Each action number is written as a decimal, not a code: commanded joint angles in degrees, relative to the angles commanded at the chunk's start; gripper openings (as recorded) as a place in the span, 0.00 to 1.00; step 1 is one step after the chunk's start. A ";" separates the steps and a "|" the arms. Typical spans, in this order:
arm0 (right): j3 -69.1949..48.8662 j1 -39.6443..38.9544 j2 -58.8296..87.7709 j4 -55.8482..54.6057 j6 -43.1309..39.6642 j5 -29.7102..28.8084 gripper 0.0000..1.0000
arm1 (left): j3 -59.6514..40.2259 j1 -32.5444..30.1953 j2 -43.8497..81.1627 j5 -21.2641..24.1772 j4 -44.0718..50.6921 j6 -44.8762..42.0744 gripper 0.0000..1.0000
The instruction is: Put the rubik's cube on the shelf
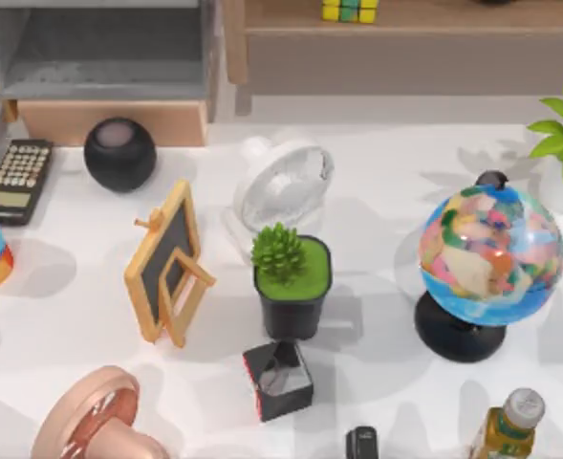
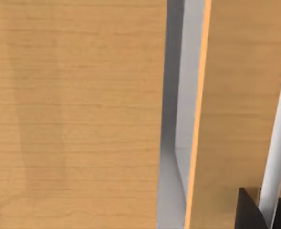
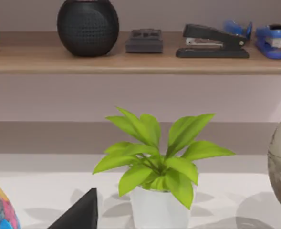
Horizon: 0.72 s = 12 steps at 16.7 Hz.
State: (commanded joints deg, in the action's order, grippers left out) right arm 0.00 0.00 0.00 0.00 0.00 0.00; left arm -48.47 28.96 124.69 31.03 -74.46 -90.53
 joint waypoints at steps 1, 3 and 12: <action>0.00 0.00 0.00 0.00 0.00 0.00 1.00 | -1.85 -0.68 0.81 -0.66 1.02 0.09 0.00; 0.00 0.00 0.00 0.00 0.00 0.00 1.00 | -5.27 -2.01 2.28 -1.88 2.98 0.27 0.00; 0.00 0.00 0.00 0.00 0.00 0.00 1.00 | -9.53 -3.16 4.49 -3.00 5.54 0.21 0.00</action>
State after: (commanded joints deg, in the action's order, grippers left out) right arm 0.00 0.00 0.00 0.00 0.00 0.00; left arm -58.00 25.81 129.19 28.03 -68.93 -90.32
